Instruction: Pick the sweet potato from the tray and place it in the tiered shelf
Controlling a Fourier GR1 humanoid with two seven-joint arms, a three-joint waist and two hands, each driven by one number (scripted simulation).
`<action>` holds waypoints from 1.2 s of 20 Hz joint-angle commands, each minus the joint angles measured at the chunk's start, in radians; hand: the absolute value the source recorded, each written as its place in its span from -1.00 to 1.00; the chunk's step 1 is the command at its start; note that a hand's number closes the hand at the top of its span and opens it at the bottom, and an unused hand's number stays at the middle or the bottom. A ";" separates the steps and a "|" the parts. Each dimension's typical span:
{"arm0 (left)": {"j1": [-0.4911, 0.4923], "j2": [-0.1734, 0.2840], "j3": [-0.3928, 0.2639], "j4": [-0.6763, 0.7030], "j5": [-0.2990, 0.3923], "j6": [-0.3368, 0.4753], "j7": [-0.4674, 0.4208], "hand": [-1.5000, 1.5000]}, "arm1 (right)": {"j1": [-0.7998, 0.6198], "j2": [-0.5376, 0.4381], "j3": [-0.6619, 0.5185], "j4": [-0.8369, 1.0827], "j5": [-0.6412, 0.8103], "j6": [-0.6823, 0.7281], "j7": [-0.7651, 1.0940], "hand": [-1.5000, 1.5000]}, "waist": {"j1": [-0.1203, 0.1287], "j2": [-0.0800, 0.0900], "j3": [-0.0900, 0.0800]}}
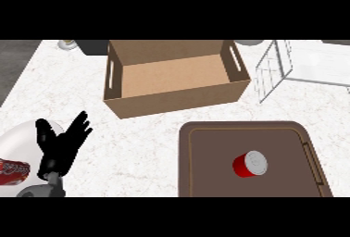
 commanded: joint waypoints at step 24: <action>-0.069 -0.014 0.021 0.097 -0.030 -0.007 -0.024 0.00 | -0.365 -0.205 0.218 1.030 0.277 -0.286 -0.628 1.00 | 0.017 0.010 -0.001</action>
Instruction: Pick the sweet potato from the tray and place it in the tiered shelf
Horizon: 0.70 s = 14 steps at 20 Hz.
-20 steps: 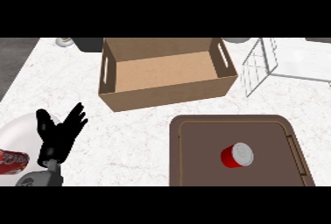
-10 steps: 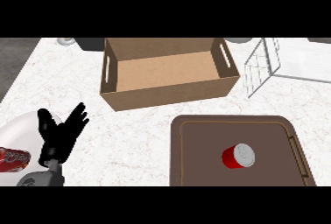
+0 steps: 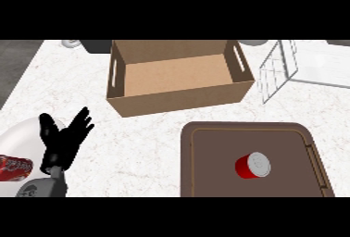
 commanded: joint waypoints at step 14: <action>0.017 -0.034 -0.024 -0.050 -0.022 0.022 0.025 0.00 | -0.192 -0.018 0.014 0.473 0.117 -0.181 -0.309 1.00 | 0.020 0.009 -0.001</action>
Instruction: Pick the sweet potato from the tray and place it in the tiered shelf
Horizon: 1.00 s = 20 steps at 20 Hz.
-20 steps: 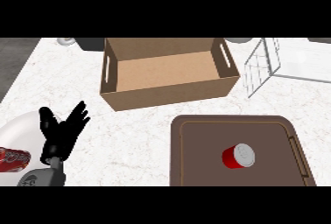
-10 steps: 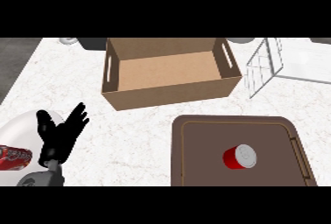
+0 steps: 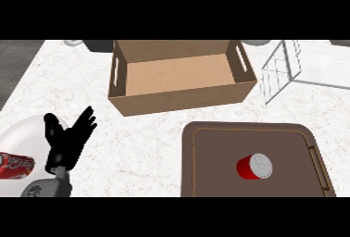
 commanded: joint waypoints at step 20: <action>0.000 0.001 0.006 0.004 -0.017 0.002 0.010 0.00 | -0.157 -0.058 -0.249 0.216 -0.196 -0.032 0.065 -1.00 | -0.005 0.000 -0.001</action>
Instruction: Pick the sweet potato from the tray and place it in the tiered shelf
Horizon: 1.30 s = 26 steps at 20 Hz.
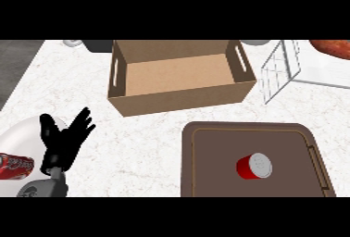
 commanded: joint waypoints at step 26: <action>-0.009 -0.011 -0.006 -0.011 -0.016 0.012 0.022 0.00 | 0.169 -0.426 -0.343 0.117 -0.292 0.024 0.103 -1.00 | -0.005 0.006 0.002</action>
